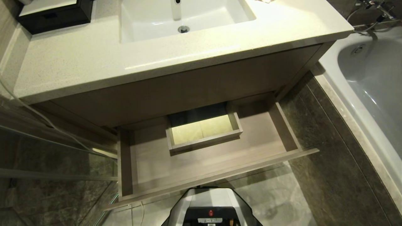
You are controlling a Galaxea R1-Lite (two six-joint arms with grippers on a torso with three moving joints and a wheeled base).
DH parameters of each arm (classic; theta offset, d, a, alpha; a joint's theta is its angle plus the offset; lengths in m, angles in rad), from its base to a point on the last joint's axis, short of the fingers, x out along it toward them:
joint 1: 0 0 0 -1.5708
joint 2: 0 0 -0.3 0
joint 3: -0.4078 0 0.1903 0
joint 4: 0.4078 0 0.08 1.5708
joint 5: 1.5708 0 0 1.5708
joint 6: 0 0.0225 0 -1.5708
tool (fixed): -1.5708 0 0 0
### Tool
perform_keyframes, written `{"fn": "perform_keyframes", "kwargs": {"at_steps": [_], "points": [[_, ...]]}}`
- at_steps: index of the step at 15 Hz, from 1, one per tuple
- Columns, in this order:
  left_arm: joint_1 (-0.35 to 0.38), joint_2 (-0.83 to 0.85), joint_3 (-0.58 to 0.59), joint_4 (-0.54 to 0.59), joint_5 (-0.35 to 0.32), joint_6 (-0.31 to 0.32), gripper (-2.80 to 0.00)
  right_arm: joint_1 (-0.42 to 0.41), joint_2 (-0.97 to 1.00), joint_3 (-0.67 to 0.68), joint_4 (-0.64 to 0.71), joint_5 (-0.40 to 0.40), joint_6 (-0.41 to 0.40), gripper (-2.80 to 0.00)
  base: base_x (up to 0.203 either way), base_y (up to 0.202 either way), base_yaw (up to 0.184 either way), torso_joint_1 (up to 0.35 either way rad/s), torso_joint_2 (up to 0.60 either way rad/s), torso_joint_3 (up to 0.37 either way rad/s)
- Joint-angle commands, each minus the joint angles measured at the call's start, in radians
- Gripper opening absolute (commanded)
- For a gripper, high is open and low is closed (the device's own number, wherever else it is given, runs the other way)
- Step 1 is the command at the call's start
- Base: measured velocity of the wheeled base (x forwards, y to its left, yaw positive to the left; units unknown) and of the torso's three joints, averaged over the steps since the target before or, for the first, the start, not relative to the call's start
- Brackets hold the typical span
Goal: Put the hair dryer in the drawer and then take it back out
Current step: Put it into the drawer
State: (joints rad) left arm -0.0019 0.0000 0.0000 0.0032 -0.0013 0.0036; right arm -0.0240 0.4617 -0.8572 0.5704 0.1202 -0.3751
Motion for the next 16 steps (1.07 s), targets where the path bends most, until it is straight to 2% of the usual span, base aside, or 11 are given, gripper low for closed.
{"fn": "perform_keyframes", "kwargs": {"at_steps": [1,16], "points": [[0.0,0.0,0.001,0.0,0.0,-0.001,-2.8,0.001,-0.003,0.006,-0.004,0.001,-0.002,-2.8,0.0,0.0,0.0,-0.169,0.31,0.112],[0.0,0.0,0.0,0.0,0.0,-0.001,-2.8,-0.001,-0.023,0.038,-0.009,0.003,-0.004,-2.8,0.0,0.0,0.0,-0.192,0.34,0.143]]}}
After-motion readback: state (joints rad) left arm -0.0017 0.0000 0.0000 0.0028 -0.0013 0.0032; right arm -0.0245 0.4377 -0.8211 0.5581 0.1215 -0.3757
